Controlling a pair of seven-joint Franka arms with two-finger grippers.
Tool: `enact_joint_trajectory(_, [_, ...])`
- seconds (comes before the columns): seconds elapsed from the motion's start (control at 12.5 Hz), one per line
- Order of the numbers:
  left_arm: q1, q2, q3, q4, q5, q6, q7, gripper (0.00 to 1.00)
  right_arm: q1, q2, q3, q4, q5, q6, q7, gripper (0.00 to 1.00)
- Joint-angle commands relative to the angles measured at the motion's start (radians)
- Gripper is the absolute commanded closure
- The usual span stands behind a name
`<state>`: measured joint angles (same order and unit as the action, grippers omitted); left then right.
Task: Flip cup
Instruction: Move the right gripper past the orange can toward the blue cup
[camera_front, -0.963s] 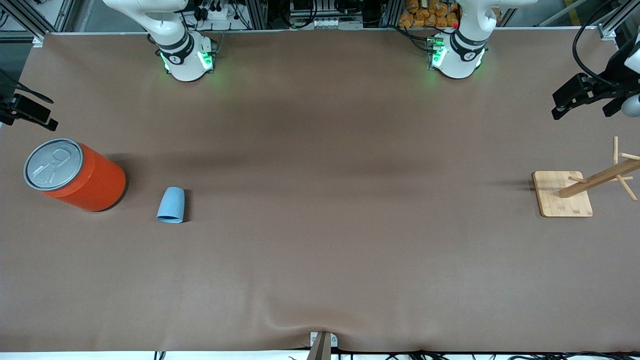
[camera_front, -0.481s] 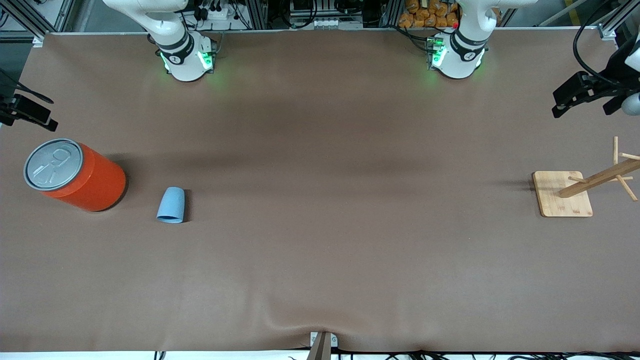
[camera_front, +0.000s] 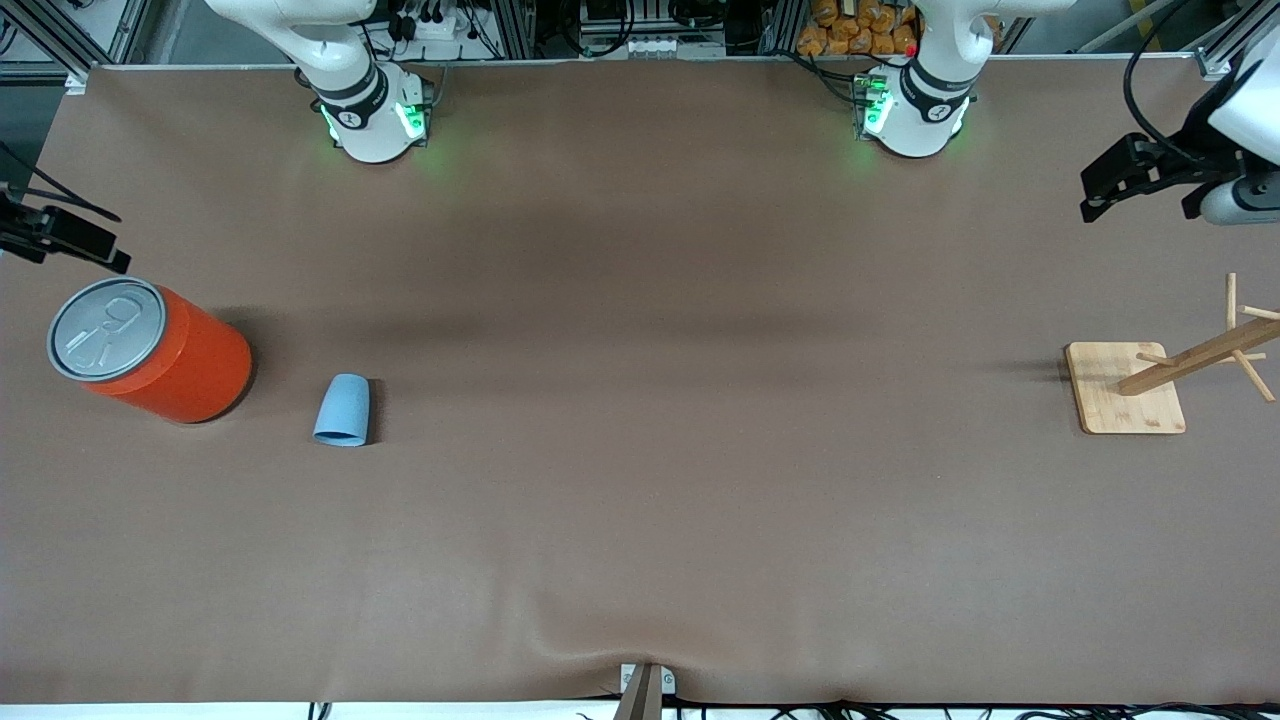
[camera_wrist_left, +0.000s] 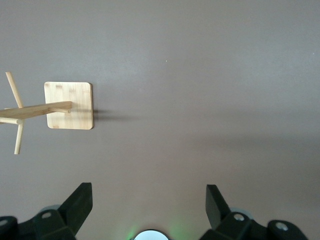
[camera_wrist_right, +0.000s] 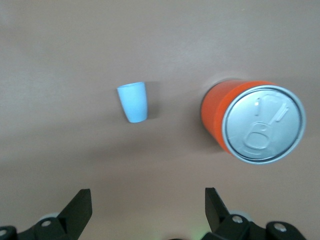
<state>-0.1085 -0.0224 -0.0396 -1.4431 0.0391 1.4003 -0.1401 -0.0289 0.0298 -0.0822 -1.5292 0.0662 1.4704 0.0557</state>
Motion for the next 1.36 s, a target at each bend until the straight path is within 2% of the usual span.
enact_joint_trajectory(0.0, [0.007, -0.007, 0.000, 0.007, 0.002, -0.017, 0.007, 0.00, -0.019, 0.041, -0.008, 0.017, 0.061, -0.007, 0.000, 0.00])
enact_joint_trajectory(0.48, [0.007, -0.005, 0.001, 0.007, 0.002, -0.017, 0.011, 0.00, -0.013, 0.241, -0.007, 0.072, 0.067, 0.041, -0.004, 0.00])
enact_joint_trajectory(0.8, [0.006, -0.005, -0.002, 0.009, -0.002, -0.015, 0.011, 0.00, 0.001, 0.298, -0.004, 0.075, 0.073, 0.116, -0.005, 0.00])
enact_joint_trajectory(0.96, [0.006, -0.005, -0.002, 0.009, -0.004, -0.015, 0.010, 0.00, 0.006, 0.372, -0.002, 0.075, 0.076, 0.143, -0.010, 0.00])
enact_joint_trajectory(1.28, [0.000, -0.005, 0.000, 0.009, -0.001, -0.015, 0.002, 0.00, 0.044, 0.409, -0.002, 0.050, 0.110, 0.200, -0.037, 0.00])
